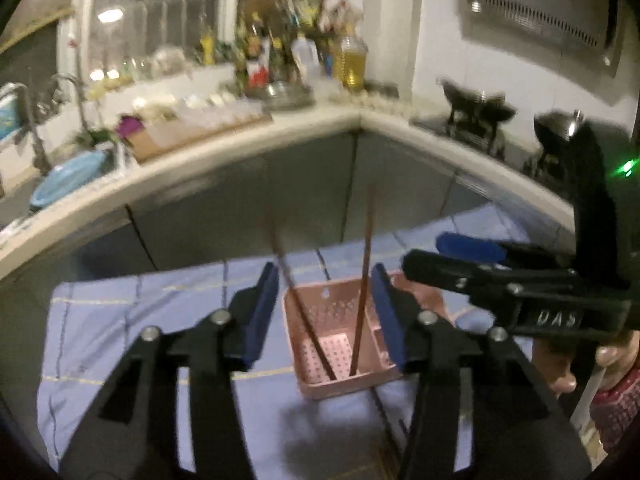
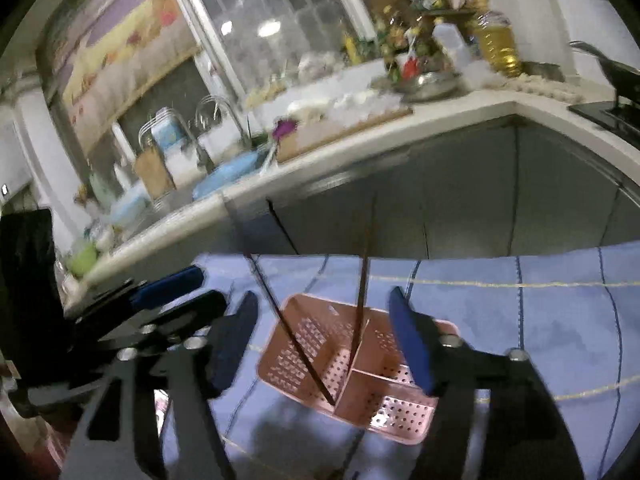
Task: Organize utensils
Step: 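Carry chopsticks to the pink caddy and drop them in with both tools, then grasp a chopstick with the left tool while the right tool grasps another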
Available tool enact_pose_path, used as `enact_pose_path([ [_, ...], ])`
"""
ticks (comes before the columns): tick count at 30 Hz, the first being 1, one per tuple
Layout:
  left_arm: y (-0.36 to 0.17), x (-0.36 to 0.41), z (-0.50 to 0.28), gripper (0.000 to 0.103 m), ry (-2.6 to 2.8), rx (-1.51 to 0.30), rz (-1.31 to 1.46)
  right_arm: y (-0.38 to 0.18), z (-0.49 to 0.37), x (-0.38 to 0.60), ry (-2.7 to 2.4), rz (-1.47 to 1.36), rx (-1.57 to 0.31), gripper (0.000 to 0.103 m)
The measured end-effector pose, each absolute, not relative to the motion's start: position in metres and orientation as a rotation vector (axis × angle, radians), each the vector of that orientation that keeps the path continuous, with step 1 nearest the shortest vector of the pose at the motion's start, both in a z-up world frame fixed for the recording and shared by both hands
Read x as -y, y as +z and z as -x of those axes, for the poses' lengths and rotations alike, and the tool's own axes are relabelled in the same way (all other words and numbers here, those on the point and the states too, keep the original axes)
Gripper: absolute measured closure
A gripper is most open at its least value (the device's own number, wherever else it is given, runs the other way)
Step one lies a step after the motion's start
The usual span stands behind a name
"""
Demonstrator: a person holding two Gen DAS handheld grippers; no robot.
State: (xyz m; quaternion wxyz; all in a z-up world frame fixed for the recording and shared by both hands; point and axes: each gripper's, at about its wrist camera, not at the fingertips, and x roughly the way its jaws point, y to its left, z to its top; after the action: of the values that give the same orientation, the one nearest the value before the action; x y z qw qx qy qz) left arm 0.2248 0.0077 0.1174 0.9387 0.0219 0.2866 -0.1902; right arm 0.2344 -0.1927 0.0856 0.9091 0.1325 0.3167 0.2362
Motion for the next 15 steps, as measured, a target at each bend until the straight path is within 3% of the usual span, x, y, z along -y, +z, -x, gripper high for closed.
enact_pose_path([
  [4, 0.140, -0.027, -0.180, 0.056, -0.368, -0.495, -0.004, 0.106, -0.186, 0.211, 0.477, -0.327, -0.584, 0.034],
  [7, 0.134, -0.042, -0.138, 0.056, -0.391, -0.471, 0.036, 0.083, -0.143, 0.220, 0.464, -0.353, -0.617, 0.035],
  [12, 0.047, -0.038, -0.095, 0.057, -0.443, -0.681, 0.020, -0.028, -0.084, 0.202, 0.400, -0.297, -0.915, 0.068],
  [15, -0.013, -0.026, -0.082, 0.075, -0.472, -0.846, 0.010, -0.073, -0.055, 0.181, 0.389, -0.240, -1.023, 0.072],
])
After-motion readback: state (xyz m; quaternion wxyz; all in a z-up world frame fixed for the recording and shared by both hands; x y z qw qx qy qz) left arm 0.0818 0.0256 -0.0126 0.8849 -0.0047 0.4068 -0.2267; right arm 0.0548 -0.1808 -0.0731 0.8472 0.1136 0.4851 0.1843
